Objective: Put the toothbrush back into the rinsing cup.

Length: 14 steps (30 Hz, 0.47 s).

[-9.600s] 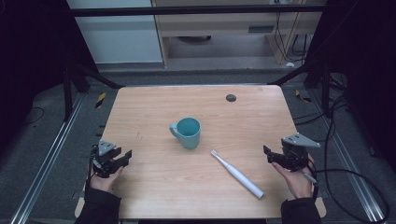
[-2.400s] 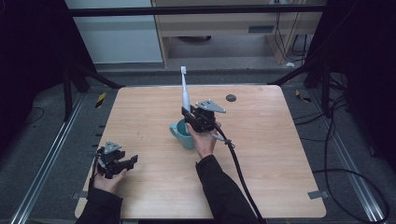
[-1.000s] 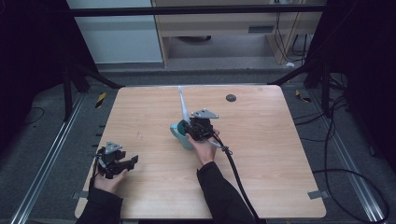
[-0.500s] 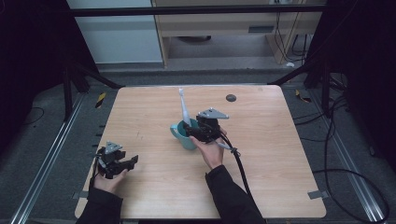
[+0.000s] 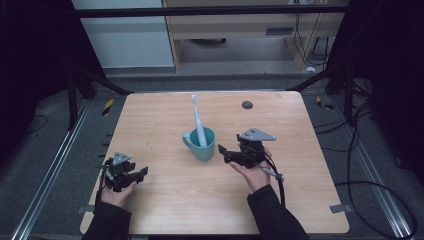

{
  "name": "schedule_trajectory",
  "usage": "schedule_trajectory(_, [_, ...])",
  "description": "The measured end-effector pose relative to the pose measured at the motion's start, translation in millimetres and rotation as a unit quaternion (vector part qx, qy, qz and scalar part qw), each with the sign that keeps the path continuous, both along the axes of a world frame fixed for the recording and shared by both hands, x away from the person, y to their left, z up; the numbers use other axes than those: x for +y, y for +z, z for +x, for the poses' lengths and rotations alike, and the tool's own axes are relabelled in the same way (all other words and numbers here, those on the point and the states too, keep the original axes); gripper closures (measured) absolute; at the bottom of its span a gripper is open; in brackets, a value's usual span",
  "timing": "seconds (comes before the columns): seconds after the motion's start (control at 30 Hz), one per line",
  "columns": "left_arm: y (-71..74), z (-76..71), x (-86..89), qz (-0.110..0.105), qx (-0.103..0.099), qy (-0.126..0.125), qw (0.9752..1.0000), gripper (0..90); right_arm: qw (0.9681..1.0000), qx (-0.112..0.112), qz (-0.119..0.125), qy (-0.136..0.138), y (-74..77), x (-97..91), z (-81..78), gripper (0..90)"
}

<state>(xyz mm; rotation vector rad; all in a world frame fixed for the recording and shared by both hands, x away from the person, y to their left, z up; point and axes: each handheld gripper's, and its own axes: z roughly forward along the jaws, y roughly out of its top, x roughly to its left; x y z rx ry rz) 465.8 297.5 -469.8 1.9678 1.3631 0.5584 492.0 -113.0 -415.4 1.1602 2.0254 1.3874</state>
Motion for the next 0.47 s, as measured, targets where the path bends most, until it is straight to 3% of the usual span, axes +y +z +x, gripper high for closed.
schedule_trajectory(0.03, [-0.4, 0.1, -0.1, -0.003, 0.001, -0.001, 1.0, 45.2, 0.9999, 0.005, -0.007, -0.007, -5.0, -13.2, -5.4, 19.2])
schedule_trajectory(0.17, [-1.5, 0.5, -0.4, -0.003, 0.006, -0.002, 1.0, 47.2, 0.9996, 0.016, -0.015, -0.016, -15.4, -29.9, -13.0, 18.3])
schedule_trajectory(0.2, [-2.2, 1.0, -0.7, -0.003, 0.008, -0.003, 1.0, 48.0, 0.9991, 0.027, -0.021, -0.025, -24.6, -42.8, -17.1, 18.5])
schedule_trajectory(0.47, [-1.9, -0.1, 0.9, -0.004, 0.007, -0.002, 1.0, 49.2, 0.9953, 0.047, -0.059, -0.061, -43.1, -73.7, -23.4, 18.3])
